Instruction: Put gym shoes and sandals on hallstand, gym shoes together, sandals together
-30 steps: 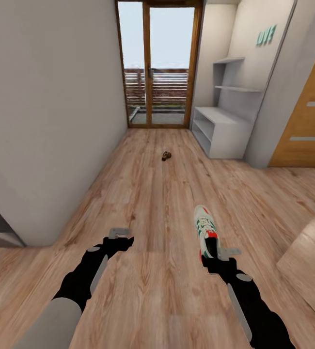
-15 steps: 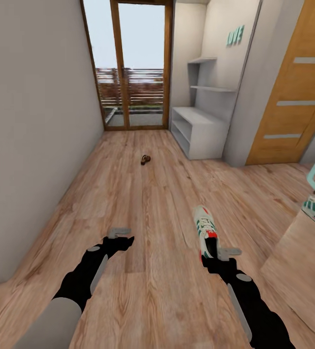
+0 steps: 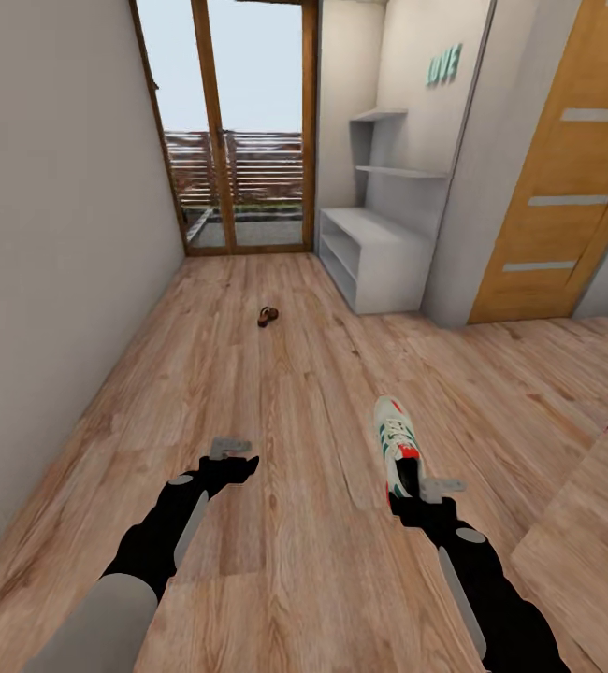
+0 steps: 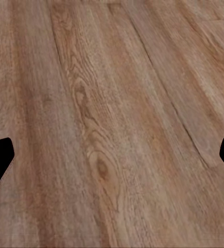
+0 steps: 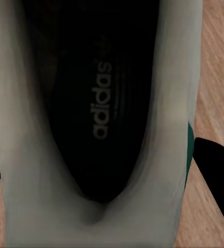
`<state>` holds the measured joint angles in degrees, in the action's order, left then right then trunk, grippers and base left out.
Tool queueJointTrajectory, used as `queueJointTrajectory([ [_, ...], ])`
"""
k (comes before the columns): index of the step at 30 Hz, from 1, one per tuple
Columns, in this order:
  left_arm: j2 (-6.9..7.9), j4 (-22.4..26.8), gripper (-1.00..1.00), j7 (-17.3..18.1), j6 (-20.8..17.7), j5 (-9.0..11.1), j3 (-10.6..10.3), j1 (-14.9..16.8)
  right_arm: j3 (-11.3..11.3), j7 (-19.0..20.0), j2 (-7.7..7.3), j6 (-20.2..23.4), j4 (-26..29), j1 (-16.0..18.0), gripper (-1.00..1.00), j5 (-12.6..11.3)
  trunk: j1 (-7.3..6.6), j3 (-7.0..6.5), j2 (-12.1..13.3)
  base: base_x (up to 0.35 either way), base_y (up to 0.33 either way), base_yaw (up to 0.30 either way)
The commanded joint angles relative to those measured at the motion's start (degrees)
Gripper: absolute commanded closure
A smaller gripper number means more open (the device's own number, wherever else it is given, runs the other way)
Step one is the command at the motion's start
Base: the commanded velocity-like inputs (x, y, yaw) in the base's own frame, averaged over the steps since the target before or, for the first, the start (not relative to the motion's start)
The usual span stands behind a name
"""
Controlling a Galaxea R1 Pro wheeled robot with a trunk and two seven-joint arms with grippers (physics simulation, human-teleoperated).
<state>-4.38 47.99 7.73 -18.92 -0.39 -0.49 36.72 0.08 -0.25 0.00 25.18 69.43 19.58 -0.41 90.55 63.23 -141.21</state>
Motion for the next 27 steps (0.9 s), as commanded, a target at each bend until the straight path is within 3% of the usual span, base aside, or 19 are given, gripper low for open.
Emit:
queueJointTrajectory([
  [1,-0.01,0.1,-1.0,0.2,-0.3,0.0,0.0,0.0,0.0,0.0,0.0,0.3,0.1,0.0,1.0,0.0,0.02,0.05,0.0,0.349,0.0,0.0],
  [27,-0.01,0.1,-1.0,0.2,-0.3,0.0,0.0,0.0,0.0,0.0,0.0,0.3,0.1,0.0,1.0,0.0,0.02,0.61,0.0,0.349,0.0,0.061],
])
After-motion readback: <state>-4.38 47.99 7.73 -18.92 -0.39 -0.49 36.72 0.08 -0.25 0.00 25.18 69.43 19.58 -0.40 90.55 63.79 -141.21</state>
